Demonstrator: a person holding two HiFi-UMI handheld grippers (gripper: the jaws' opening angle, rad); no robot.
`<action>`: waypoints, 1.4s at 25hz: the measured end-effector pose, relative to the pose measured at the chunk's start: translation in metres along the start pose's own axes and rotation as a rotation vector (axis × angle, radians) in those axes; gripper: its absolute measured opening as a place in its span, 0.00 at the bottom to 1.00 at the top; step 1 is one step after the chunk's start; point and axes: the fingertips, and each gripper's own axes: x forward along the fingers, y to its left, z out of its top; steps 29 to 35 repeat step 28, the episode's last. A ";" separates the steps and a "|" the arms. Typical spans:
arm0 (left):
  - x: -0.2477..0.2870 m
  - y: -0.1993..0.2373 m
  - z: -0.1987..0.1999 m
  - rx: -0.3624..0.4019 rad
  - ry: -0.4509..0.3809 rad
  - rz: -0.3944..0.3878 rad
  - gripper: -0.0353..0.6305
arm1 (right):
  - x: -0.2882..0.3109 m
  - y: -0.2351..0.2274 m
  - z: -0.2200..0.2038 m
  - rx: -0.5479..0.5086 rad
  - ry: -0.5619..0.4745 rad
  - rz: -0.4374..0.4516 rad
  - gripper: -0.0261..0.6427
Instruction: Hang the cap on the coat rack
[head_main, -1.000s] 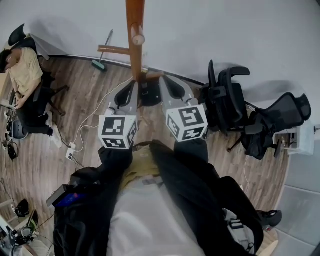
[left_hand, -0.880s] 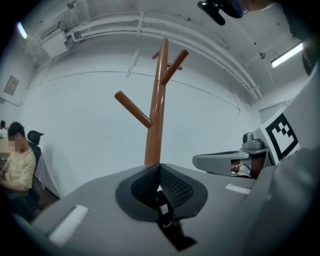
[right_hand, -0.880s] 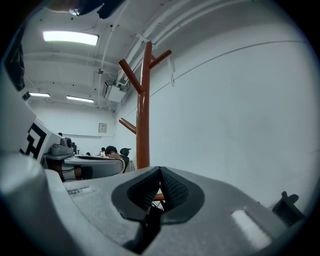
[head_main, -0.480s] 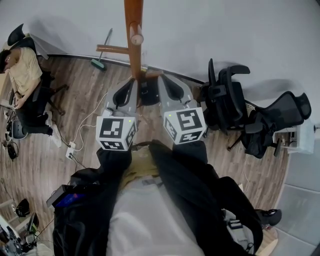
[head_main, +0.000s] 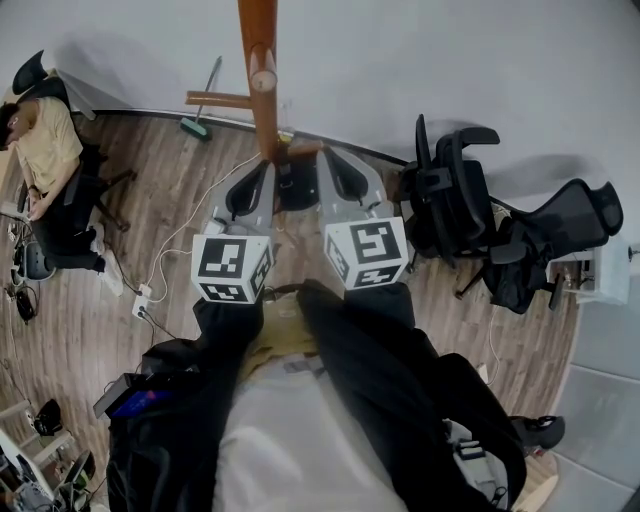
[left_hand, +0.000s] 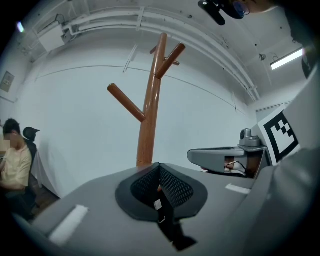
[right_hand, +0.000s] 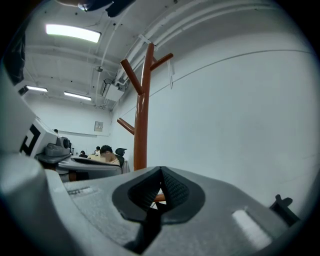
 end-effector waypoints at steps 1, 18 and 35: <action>0.000 0.000 0.000 0.000 0.001 -0.001 0.05 | 0.000 0.000 0.000 0.000 -0.001 -0.002 0.03; -0.001 0.003 -0.004 -0.019 0.004 0.003 0.05 | -0.003 0.022 0.016 -0.082 -0.048 0.063 0.03; -0.002 0.001 -0.006 -0.028 0.008 -0.004 0.05 | -0.007 0.031 0.018 -0.099 -0.047 0.089 0.03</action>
